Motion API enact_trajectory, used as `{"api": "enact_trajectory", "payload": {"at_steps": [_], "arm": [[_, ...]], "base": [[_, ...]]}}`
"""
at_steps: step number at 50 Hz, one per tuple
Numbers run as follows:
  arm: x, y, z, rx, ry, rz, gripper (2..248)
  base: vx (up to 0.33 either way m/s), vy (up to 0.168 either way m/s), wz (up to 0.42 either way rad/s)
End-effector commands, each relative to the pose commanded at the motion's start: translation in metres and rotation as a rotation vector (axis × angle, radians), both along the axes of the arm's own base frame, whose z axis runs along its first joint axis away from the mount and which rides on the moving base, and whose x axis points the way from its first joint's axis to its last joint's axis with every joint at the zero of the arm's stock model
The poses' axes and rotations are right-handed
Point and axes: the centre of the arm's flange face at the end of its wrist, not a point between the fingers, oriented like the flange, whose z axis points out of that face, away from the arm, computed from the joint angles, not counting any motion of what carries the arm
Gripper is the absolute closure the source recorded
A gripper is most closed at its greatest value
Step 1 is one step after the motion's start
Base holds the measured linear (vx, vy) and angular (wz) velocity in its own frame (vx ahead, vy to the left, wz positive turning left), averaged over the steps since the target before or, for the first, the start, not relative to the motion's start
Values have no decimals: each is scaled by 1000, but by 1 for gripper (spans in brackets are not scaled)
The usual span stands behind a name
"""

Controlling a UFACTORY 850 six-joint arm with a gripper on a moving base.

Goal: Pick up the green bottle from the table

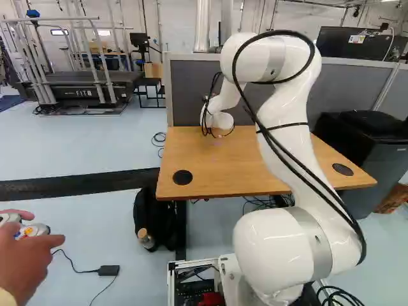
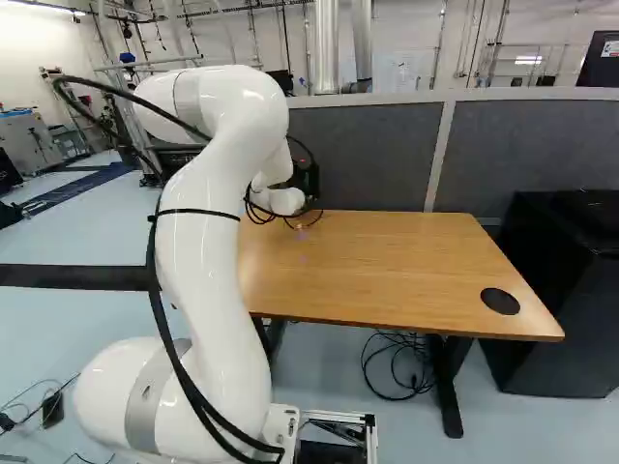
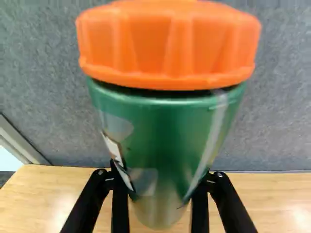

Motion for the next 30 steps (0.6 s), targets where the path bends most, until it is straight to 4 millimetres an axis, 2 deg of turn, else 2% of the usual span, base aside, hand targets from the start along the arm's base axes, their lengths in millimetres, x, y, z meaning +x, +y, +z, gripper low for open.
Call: {"api": "enact_trajectory", "payload": {"at_steps": [30], "arm": [[-42,0,42,0,-19,0,135]], "base": [[0,0,0]]}}
